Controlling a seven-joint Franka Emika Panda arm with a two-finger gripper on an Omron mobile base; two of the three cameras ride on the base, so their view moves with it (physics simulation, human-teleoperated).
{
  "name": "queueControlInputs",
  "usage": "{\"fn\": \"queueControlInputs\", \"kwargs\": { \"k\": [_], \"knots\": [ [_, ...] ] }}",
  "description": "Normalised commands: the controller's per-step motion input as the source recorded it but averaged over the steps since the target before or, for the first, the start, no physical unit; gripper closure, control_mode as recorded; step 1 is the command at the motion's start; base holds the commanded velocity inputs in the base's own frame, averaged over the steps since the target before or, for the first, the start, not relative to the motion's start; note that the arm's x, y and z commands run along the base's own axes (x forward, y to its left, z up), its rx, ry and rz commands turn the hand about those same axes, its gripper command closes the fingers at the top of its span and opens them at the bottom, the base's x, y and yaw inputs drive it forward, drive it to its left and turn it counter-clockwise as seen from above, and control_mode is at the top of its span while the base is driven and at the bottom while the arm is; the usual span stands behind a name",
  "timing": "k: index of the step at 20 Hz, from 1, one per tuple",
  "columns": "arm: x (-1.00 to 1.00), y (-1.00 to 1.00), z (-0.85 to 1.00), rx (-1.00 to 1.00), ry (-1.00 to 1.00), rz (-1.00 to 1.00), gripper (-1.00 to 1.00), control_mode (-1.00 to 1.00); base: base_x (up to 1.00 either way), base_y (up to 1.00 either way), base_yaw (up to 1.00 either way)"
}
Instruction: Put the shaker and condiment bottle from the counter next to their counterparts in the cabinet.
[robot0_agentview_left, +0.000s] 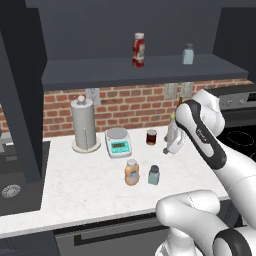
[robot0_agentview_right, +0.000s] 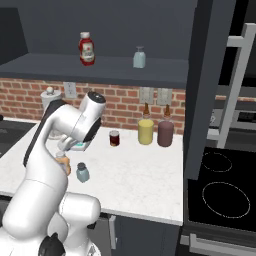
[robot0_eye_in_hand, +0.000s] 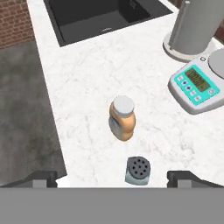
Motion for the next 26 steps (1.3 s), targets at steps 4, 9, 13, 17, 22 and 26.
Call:
{"fn": "queueControlInputs", "kwargs": {
  "k": [4, 9, 13, 17, 22, 26],
  "knots": [
    [0.0, 0.0, -0.26, 0.0, -0.14, 0.24, -1.0, -1.0, 0.0, 0.0, 0.0],
    [0.0, 0.01, -0.34, 0.02, -0.08, 0.29, -1.0, -1.0, 0.0, 0.0, 0.0],
    [0.09, 0.14, -0.07, 0.0, 0.0, 0.23, -1.0, -1.0, 0.0, 0.0, 0.0],
    [0.15, 0.11, 0.0, 0.0, 0.0, 0.19, -1.0, -1.0, 0.0, 0.0, 0.0],
    [0.03, 0.07, -0.17, 0.0, 0.0, 0.01, -1.0, -1.0, 0.0, 0.0, 0.0],
    [0.02, 0.14, -0.29, 0.08, 0.0, 0.0, -1.0, -1.0, 0.0, 0.0, 0.0]
  ]
}}
